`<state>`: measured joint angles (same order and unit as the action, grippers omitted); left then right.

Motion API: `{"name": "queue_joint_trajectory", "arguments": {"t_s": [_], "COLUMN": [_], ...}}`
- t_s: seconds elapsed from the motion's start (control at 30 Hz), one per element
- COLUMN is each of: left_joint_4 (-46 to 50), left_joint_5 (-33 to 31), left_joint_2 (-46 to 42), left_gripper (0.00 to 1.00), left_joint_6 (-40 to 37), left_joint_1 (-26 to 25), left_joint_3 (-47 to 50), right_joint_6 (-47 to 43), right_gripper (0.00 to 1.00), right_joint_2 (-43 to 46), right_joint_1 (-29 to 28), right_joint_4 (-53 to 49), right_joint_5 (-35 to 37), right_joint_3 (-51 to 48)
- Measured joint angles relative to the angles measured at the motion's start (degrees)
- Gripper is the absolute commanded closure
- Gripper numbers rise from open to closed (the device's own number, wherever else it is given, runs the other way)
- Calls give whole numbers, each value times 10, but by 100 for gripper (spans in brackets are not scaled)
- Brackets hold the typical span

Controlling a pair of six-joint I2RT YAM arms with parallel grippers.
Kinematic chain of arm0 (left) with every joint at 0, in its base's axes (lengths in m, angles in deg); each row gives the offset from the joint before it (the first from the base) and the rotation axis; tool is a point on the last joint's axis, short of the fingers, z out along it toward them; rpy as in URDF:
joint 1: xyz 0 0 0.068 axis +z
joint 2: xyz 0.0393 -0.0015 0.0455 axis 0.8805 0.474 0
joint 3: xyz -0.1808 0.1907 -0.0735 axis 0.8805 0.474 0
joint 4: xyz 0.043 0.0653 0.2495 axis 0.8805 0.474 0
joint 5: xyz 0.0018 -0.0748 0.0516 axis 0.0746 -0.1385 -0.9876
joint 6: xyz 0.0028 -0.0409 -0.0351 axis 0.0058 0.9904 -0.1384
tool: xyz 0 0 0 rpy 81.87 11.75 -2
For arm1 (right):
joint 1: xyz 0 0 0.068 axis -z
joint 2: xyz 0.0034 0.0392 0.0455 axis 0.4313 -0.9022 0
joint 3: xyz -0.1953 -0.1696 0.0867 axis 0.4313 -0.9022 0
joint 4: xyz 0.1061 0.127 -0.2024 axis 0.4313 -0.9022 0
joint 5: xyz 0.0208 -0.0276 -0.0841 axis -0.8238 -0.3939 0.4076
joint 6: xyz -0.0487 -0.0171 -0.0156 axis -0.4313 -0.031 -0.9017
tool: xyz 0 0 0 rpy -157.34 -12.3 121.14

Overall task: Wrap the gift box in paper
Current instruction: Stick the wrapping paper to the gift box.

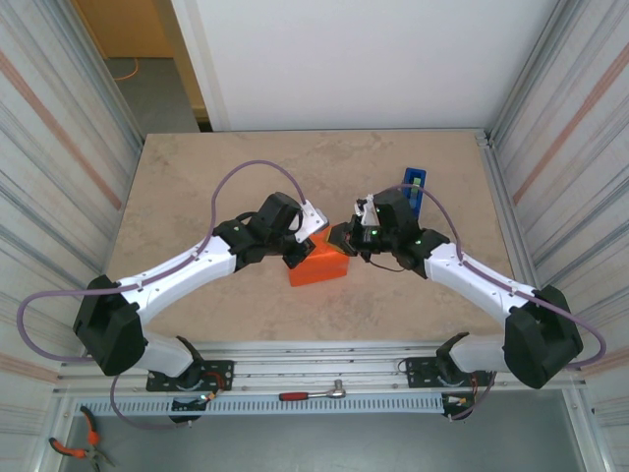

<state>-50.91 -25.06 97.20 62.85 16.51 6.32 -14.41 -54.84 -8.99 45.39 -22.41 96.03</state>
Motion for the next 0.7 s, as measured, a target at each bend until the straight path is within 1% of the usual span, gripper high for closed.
{"name": "queue_joint_trajectory", "arguments": {"t_s": [0.7], "left_joint_4": [0], "left_joint_5": [-2], "left_joint_2": [0], "left_gripper": [84], "left_joint_6": [0], "left_joint_1": [-2], "left_joint_3": [0], "right_joint_6": [0], "right_gripper": [100], "right_joint_2": [-22], "right_joint_1": [-12], "right_joint_4": [16], "right_joint_5": [3], "right_joint_3": [-9]}}
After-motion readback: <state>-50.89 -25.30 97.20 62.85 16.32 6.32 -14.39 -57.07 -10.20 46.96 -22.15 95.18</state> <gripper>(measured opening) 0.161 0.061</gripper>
